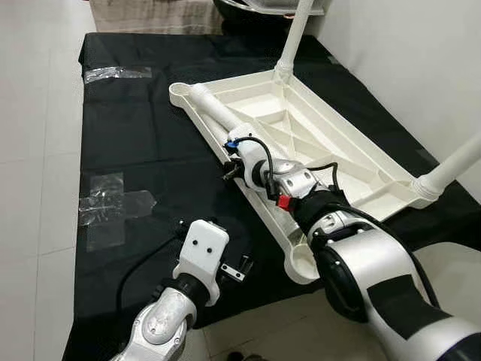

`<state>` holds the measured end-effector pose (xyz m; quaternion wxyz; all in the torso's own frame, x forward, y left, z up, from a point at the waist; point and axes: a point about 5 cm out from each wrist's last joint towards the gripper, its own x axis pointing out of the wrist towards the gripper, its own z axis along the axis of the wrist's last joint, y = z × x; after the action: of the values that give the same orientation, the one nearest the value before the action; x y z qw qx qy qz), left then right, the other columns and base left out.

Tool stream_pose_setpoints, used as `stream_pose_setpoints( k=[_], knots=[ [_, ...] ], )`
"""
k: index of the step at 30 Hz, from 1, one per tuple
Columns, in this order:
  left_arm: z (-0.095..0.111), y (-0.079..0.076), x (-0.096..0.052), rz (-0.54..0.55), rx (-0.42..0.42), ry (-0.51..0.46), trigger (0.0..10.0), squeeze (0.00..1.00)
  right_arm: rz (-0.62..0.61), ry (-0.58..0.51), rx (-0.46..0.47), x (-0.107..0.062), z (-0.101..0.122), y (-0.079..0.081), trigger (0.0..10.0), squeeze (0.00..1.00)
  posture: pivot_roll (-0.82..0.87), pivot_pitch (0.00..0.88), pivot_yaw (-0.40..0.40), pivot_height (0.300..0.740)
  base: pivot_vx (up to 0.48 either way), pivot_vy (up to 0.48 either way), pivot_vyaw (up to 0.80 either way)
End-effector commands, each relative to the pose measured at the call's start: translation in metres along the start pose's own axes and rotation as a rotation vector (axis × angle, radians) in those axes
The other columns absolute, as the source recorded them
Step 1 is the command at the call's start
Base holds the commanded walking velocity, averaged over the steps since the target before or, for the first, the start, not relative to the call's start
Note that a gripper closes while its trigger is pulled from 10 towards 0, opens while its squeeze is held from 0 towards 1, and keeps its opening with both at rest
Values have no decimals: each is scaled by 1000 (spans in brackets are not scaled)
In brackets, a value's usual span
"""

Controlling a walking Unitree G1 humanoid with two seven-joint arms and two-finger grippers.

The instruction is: Building children table

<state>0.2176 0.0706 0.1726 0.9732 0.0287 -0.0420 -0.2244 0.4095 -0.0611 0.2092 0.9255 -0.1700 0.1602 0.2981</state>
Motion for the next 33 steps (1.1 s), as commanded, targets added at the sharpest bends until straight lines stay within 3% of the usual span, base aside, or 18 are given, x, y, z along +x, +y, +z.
stream_pose_setpoints(
  k=[1, 6, 10, 12, 15, 19, 23, 25, 27, 33],
  knots=[
    [-1, -1, 1, 1, -8, 10, 10000, 0, 117, 136, -32, 2, -33, 8, 0, 0, -3, 261, -202, 740, 0, 0, 0],
    [0, 3, 2, 7, 5, 9, 10000, 0, 179, 175, -71, -3, -41, 2, 0, 0, -4, 256, -200, 740, 0, 0, 0],
    [1, 8, 4, 18, 18, 4, 10000, 0, 320, 213, -88, -12, -47, -4, 0, 0, -2, 248, -195, 740, 0, 0, 0],
    [1, 11, 5, 21, 27, 2, 10000, 0, 444, 234, -149, -23, -51, -11, 0, 0, -6, 242, -189, 740, 0, 0, 0],
    [1, 13, 6, 22, 31, 1, 10000, 0, 520, 238, -174, -30, -52, -17, 0, 0, -7, 240, -186, 740, 0, 0, 0],
    [0, 17, 9, 22, 46, 0, 10000, 0, 765, 240, -253, -57, -61, -31, 0, 0, -8, 225, -175, 740, 0, 0, 0],
    [0, 19, 10, 21, 53, -1, 10000, 0, 832, 259, -285, -66, -68, -34, 0, 0, -6, 223, -170, 740, 0, 0, 0],
    [1, 21, 11, 20, 59, -3, 10000, 0, 900, 308, -381, -77, -82, -39, 0, 0, -4, 222, -166, 740, 0, 0, 0],
    [2, 22, 12, 20, 61, -5, 10000, 0, 926, 329, -420, -82, -87, -40, 0, 0, -4, 222, -166, 740, 0, 0, 0],
    [1, 23, 12, 16, 66, -2, 10000, 0, 842, 408, -545, -86, -95, -53, 0, 0, 12, 205, -161, 740, 0, 0, 0]
  ],
)
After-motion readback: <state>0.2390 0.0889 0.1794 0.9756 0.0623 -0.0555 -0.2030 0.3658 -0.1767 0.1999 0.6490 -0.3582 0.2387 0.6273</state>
